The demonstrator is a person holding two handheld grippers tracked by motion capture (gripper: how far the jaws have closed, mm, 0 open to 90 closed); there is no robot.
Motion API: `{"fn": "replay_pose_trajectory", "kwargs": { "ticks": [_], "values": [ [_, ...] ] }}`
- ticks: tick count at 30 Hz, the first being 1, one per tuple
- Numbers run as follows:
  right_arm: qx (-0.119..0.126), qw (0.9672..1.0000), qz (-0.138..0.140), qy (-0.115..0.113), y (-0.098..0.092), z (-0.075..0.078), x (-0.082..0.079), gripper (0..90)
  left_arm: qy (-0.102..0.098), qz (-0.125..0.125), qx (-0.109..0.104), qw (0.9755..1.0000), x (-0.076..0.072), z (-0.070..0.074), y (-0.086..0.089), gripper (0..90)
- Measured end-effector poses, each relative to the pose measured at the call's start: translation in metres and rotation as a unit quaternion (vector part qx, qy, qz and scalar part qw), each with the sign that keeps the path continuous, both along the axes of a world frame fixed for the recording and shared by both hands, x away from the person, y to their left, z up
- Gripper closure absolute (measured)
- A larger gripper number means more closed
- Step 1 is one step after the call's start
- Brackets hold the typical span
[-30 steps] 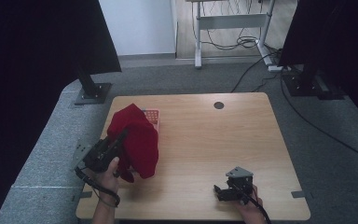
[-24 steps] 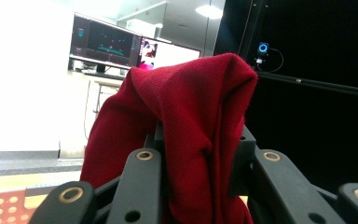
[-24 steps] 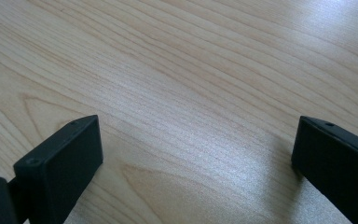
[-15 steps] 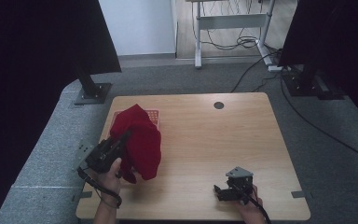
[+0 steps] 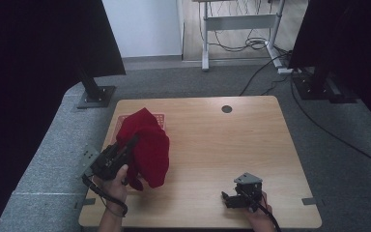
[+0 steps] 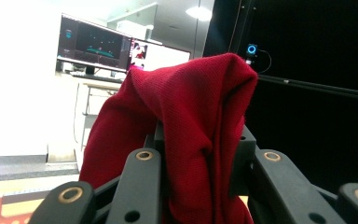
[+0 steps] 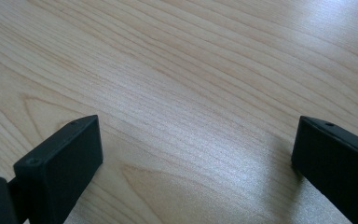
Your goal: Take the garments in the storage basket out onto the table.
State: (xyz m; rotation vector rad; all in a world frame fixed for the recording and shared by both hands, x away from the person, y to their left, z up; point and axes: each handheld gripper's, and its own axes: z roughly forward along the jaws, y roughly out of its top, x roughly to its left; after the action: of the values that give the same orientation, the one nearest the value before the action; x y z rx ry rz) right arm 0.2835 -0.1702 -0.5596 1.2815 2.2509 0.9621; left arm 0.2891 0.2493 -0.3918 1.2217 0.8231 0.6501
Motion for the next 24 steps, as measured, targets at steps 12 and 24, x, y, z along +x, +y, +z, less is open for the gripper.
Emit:
{"fn": "replay_pose_trajectory", "kwargs": {
  "ticks": [12,24],
  "values": [
    [0.000,1.0000,0.001,0.000,0.000,0.000,0.000,1.5,0.005,-0.002,0.008,1.0000,0.000,0.004,-0.008,71.3],
    [0.000,1.0000,0.002,0.000,0.000,0.000,0.000,1.5,0.010,-0.012,0.013,0.9998,0.002,0.010,-0.016,71.4]
  ]
}}
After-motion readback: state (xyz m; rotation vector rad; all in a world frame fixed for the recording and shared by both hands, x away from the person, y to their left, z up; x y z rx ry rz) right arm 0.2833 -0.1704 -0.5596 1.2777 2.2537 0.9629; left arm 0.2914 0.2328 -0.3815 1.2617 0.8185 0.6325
